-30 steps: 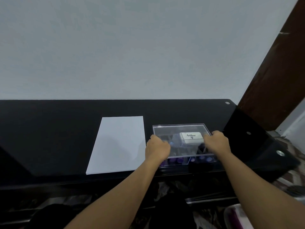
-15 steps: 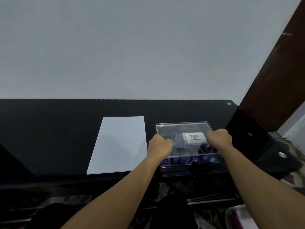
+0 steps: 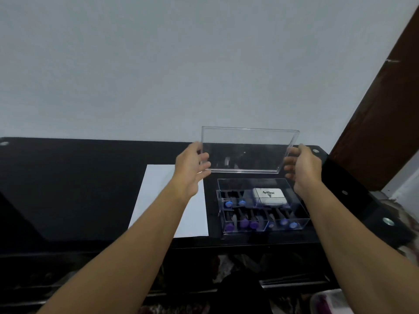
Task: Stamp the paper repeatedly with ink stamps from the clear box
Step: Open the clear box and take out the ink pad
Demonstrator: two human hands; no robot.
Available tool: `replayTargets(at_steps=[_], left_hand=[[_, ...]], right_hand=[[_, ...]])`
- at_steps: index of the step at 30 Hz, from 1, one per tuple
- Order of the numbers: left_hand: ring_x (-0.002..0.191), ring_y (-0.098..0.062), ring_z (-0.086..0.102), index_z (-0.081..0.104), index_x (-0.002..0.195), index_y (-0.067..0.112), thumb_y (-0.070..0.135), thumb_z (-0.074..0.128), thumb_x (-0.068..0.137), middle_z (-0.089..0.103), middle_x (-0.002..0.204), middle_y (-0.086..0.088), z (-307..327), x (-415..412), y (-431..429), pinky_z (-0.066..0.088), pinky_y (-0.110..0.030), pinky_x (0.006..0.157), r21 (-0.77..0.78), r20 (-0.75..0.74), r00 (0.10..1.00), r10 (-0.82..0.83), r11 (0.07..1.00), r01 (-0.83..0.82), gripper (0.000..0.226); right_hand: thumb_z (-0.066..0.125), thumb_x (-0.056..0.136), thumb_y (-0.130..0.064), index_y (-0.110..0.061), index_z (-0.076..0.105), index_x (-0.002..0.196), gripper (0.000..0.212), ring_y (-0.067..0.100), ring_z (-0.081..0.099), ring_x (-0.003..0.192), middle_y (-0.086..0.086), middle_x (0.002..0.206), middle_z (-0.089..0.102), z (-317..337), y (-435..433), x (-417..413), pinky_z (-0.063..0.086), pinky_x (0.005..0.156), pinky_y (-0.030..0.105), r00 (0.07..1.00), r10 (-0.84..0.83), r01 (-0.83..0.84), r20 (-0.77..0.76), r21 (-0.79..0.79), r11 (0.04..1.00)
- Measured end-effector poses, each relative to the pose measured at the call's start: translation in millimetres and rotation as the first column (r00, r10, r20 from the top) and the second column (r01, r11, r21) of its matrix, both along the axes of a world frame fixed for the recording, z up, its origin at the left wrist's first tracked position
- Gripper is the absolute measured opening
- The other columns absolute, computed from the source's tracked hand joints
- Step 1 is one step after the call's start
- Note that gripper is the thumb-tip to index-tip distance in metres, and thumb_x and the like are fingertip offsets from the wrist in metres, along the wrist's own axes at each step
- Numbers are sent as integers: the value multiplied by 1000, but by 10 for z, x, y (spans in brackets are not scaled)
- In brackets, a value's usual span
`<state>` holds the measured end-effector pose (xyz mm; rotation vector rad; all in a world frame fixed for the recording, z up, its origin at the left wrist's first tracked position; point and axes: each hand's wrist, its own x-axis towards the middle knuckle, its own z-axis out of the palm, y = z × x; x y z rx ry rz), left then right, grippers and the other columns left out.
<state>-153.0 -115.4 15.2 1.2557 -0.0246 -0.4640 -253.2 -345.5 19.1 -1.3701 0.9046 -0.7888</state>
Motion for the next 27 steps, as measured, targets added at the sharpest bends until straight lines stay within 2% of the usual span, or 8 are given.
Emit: replayTargets(at_steps=[3, 6, 8, 15, 18, 20, 24, 27], left_hand=[[105, -30, 67, 59, 123, 12, 42, 47, 102, 66, 115, -11, -31, 150, 341, 54, -45, 95, -9, -31, 999, -13, 1000, 13, 38], [99, -28, 71, 63, 118, 8, 32, 54, 100, 70, 111, -12, -121, 295, 677, 56, -44, 91, 57, -21, 999, 25, 998, -24, 31], [95, -26, 73, 64, 118, 5, 23, 58, 97, 72, 110, -12, -181, 384, 907, 57, -41, 86, 111, -2, 999, 48, 993, -47, 27], [97, -27, 71, 65, 108, 6, 8, 55, 94, 73, 104, -13, -346, 568, 1738, 54, -45, 92, 250, -12, 984, 179, 953, -170, 16], [100, -28, 68, 64, 110, 7, 16, 55, 97, 71, 104, -13, -424, 703, 2091, 54, -46, 92, 279, -21, 967, 253, 931, -237, 18], [99, -26, 68, 65, 110, 9, 21, 60, 95, 70, 105, -10, -484, 836, 2300, 55, -45, 89, 296, -7, 958, 287, 915, -273, 20], [82, -21, 64, 70, 98, 12, 9, 67, 86, 68, 93, -9, -617, 1190, 2663, 55, -39, 79, 394, 54, 934, 354, 851, -346, 12], [61, -16, 53, 70, 87, 9, -4, 58, 86, 62, 69, -5, -727, 1473, 2862, 48, -24, 50, 445, 92, 912, 399, 803, -396, 17]], right_hand=[[42, 104, -34, -9, 69, 92, 39, 17, 55, 54, 7, 73, 68, -43, 128, 60, 44, 53, 31, 989, 129, -136, 69, 110, 985], [51, 100, -19, -5, 66, 93, 22, 20, 58, 58, 9, 73, 69, -138, 329, 129, 48, 57, 33, 972, 219, -230, 81, 165, 959], [50, 97, -11, -2, 68, 100, 20, 20, 59, 61, 11, 75, 69, -216, 481, 205, 49, 60, 33, 959, 275, -285, 74, 196, 938], [49, 88, 4, 2, 67, 105, 25, 23, 58, 68, 19, 85, 68, -486, 1211, 592, 51, 64, 36, 870, 488, -465, -68, 215, 859], [53, 90, 0, 2, 65, 103, 18, 21, 56, 65, 19, 86, 70, -603, 1570, 835, 50, 62, 34, 817, 561, -530, -134, 207, 822], [54, 90, -1, 3, 65, 100, 15, 20, 54, 62, 21, 88, 70, -702, 1798, 1003, 50, 60, 33, 788, 594, -559, -165, 213, 801], [53, 93, -6, 3, 70, 90, 19, 19, 56, 68, 17, 87, 67, -895, 2241, 1318, 54, 63, 29, 715, 651, -638, -256, 141, 757], [53, 95, -4, 6, 68, 88, 20, 20, 56, 70, 14, 83, 62, -1001, 2520, 1545, 54, 65, 29, 676, 666, -687, -315, 56, 724]])
